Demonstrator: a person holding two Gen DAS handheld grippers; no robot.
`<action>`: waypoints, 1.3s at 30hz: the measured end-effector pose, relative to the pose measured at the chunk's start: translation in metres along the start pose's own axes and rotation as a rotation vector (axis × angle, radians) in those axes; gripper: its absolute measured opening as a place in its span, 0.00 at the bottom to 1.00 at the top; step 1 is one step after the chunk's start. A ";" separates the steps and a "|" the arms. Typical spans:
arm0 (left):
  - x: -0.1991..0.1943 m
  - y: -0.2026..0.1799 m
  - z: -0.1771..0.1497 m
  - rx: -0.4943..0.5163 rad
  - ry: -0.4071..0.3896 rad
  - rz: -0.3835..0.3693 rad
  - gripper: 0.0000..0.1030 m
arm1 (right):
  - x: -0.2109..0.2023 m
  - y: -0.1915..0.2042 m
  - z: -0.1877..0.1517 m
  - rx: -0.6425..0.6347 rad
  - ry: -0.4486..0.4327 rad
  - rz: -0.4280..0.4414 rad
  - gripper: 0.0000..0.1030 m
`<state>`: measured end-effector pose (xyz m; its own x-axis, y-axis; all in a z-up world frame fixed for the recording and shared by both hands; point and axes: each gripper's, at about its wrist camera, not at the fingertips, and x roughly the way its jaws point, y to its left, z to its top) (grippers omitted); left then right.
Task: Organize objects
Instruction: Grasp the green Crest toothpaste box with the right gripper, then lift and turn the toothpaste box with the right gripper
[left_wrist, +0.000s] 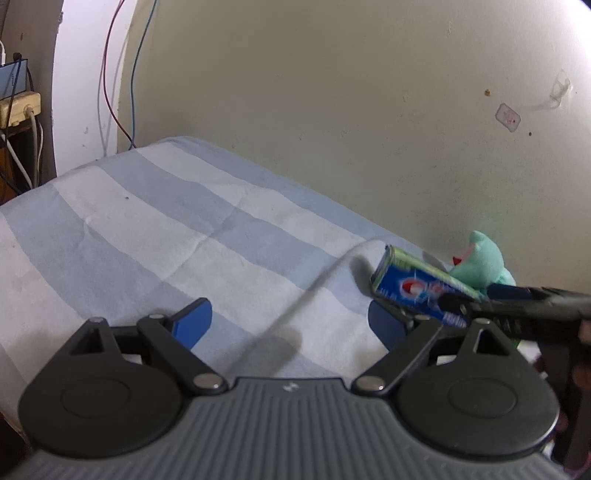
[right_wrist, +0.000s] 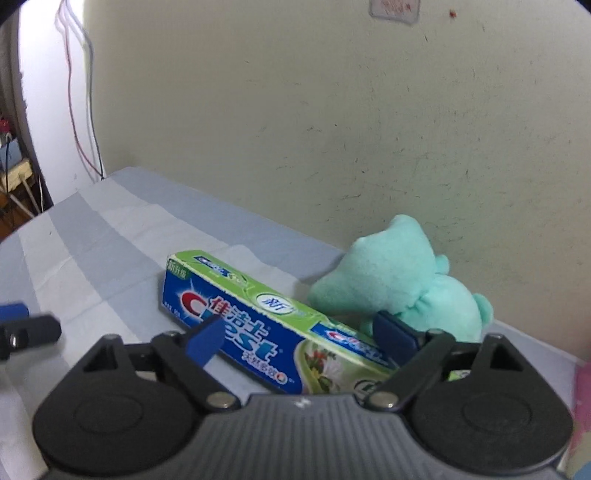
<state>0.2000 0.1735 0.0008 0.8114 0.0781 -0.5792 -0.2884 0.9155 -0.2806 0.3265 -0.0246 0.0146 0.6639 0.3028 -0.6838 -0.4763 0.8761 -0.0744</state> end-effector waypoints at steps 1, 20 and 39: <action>0.000 0.000 0.000 -0.002 -0.001 0.000 0.91 | -0.010 0.005 -0.005 -0.027 -0.005 0.008 0.72; 0.012 0.003 -0.004 -0.025 0.025 -0.083 0.91 | -0.061 -0.029 -0.061 0.207 -0.077 0.060 0.92; 0.003 0.007 -0.003 -0.046 -0.006 -0.063 0.92 | -0.082 0.037 -0.081 -0.201 -0.080 -0.066 0.43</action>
<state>0.1990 0.1785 -0.0049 0.8319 0.0230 -0.5545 -0.2591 0.8996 -0.3514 0.2075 -0.0479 0.0092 0.7370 0.2834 -0.6136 -0.5306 0.8049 -0.2655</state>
